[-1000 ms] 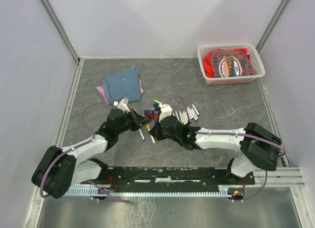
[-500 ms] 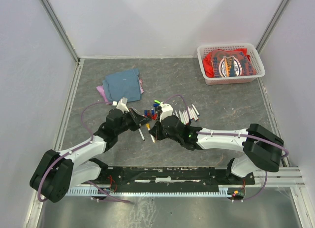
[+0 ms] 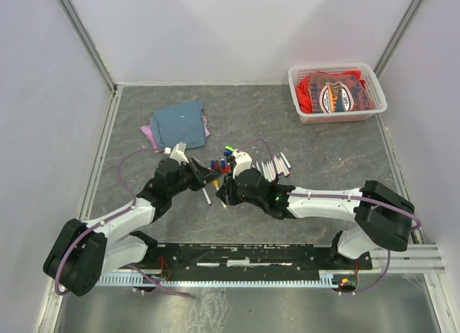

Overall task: Open the pen caps
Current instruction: Open the pen cap from the pen.

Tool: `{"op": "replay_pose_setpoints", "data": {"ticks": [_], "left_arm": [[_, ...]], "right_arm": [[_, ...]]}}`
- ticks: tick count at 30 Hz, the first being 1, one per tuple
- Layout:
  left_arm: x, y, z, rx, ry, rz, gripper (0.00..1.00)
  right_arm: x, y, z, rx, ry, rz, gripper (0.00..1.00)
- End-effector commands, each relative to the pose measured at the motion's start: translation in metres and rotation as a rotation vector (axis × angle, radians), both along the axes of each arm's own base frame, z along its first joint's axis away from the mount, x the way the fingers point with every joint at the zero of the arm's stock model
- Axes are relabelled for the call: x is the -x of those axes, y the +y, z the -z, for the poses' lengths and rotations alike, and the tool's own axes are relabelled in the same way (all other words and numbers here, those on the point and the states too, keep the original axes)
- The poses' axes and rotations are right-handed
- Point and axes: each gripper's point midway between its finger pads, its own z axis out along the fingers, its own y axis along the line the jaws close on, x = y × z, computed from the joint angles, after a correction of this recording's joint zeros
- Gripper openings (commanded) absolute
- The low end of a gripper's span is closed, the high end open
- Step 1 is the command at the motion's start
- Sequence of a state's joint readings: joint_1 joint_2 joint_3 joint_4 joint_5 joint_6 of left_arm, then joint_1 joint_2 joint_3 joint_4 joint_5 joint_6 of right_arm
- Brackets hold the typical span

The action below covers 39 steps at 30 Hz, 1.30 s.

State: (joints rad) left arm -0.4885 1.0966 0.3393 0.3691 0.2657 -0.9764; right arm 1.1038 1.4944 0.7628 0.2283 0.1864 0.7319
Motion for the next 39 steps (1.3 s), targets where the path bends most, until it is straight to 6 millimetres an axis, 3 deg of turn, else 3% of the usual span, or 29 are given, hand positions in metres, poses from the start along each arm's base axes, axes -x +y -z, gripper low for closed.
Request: {"op": "replay_pose_setpoints", "data": {"ticks": [1, 8, 9, 12, 13, 19, 29, 33, 39], "left_arm": [[-0.010, -0.010, -0.036, 0.075, -0.070, 0.007, 0.03], [-0.009, -0.013, -0.039, 0.104, -0.065, 0.022, 0.03], [-0.009, -0.014, -0.040, 0.105, -0.064, 0.026, 0.03], [-0.010, -0.016, -0.042, 0.109, -0.064, 0.030, 0.03], [-0.011, -0.016, -0.042, 0.110, -0.064, 0.026, 0.03], [-0.030, -0.013, -0.044, 0.078, -0.045, -0.046, 0.03], [-0.063, -0.007, -0.019, -0.076, 0.054, -0.244, 0.03], [-0.073, -0.007, -0.022, -0.128, 0.048, -0.283, 0.03], [-0.087, -0.010, -0.031, -0.170, 0.007, -0.287, 0.03]], "right_arm": [[-0.003, 0.004, -0.015, -0.048, -0.028, -0.005, 0.36], [-0.005, 0.006, -0.010, -0.088, -0.012, -0.011, 0.32], [-0.007, 0.006, -0.010, -0.091, -0.010, -0.010, 0.28], [-0.009, 0.006, -0.007, -0.094, 0.002, -0.019, 0.02], [-0.010, 0.006, -0.006, -0.087, 0.005, -0.019, 0.01], [-0.021, -0.007, 0.021, 0.088, -0.010, 0.005, 0.01], [-0.041, -0.036, 0.054, 0.367, -0.060, 0.082, 0.01], [-0.041, -0.040, 0.065, 0.404, -0.060, 0.088, 0.01], [-0.035, -0.043, 0.064, 0.376, -0.057, 0.088, 0.01]]}}
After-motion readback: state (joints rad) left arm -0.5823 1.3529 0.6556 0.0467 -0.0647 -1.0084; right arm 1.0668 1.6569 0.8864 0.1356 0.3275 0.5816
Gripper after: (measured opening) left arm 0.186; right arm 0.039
